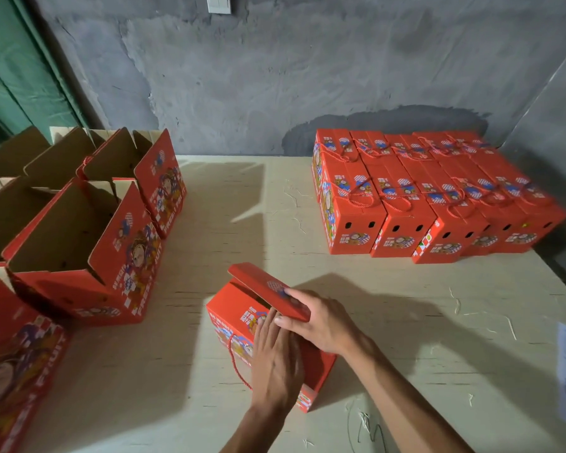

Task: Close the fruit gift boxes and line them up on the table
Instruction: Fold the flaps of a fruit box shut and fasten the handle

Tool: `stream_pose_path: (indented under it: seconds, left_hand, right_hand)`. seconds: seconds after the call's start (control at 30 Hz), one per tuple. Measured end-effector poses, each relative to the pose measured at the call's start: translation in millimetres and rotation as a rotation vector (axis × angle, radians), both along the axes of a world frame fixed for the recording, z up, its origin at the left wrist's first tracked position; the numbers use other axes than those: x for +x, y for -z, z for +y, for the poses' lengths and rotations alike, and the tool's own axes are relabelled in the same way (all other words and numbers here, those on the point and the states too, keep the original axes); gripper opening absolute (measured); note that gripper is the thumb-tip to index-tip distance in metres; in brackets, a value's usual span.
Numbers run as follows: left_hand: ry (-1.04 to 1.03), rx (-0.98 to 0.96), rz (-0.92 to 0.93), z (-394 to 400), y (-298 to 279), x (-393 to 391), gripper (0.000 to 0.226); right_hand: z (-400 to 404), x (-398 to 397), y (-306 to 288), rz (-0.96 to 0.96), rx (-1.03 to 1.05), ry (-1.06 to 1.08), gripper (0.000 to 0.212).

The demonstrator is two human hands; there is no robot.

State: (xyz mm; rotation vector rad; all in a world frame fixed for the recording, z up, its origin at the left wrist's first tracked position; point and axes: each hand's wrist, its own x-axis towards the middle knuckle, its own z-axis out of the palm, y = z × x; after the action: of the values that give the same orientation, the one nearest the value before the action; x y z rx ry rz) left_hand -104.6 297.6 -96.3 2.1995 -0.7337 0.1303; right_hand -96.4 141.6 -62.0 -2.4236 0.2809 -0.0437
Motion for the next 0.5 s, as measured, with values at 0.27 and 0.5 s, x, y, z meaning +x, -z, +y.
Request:
stream_pose_path:
  seconds: [0.27, 0.5]
  left_hand:
    - [-0.132, -0.081, -0.120, 48.2, -3.0, 77.3, 0.042]
    - [-0.203, 0.144, 0.333, 64.5, -4.5, 122.3, 0.095]
  right_hand:
    - [-1.5, 0.1, 15.5, -0.089, -0.210, -0.095, 0.077]
    - [-2.7, -0.5, 17.3, 0.002, -0.299, -0.089, 0.095]
